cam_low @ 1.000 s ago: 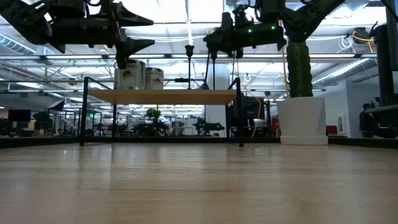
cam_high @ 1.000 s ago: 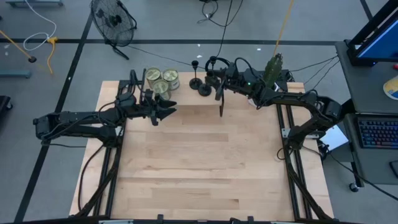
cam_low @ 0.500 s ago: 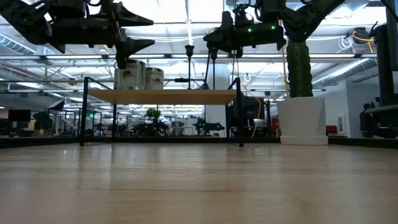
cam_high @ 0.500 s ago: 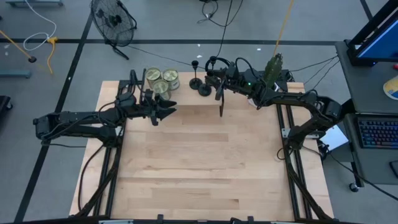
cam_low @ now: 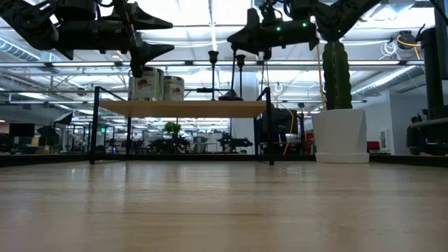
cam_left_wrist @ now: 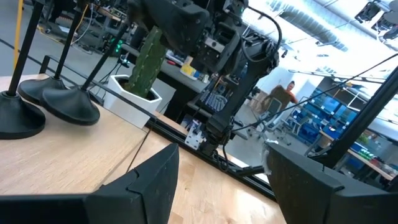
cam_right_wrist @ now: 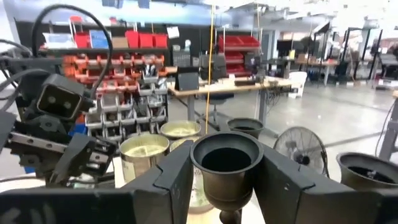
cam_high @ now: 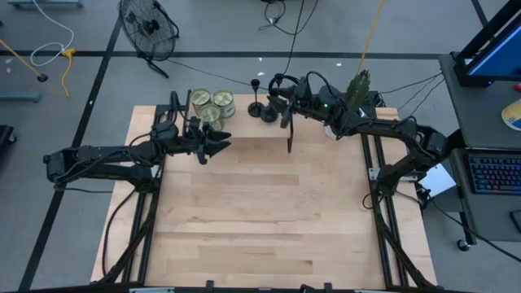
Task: Pick & Place candle stick holders
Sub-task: Put the black candle holder on the shelf
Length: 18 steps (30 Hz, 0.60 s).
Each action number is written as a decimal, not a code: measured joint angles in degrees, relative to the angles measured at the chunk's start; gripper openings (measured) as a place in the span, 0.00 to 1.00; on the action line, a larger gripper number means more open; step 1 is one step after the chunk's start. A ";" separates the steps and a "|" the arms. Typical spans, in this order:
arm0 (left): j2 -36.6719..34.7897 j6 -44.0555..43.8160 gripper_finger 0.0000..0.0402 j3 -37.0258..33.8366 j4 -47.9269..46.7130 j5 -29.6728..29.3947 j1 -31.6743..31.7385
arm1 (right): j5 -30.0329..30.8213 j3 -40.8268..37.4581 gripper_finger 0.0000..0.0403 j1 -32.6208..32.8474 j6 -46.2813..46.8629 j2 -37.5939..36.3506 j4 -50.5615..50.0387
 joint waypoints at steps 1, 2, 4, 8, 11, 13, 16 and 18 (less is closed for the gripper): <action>0.00 0.00 0.60 0.00 0.01 -0.01 0.00 | 0.00 0.71 0.34 0.00 -0.08 0.00 -1.59; 0.00 0.00 0.60 0.00 0.00 0.00 0.00 | 0.02 1.42 0.34 0.00 -0.11 -0.02 -3.34; 0.00 0.18 0.60 0.00 0.00 -0.01 0.00 | 0.02 2.49 0.34 0.00 -0.11 0.00 -5.72; 0.00 0.20 0.60 0.00 -0.01 -0.02 0.00 | 0.00 3.70 0.34 0.11 0.86 0.00 -7.81; 0.00 0.22 0.60 0.00 -0.02 0.00 0.00 | 0.02 3.89 0.34 0.46 1.00 -0.57 -9.07; 0.00 0.22 0.60 0.00 -0.02 -0.01 0.02 | 0.17 3.93 0.34 0.94 0.99 -1.27 -9.53; 0.00 0.24 0.60 0.00 -0.04 -0.01 0.02 | 1.77 4.00 0.35 1.55 0.70 -2.14 -11.78; 0.00 0.31 0.60 0.00 -0.07 -0.02 0.02 | 1.86 4.00 0.35 1.61 1.13 -2.37 -13.30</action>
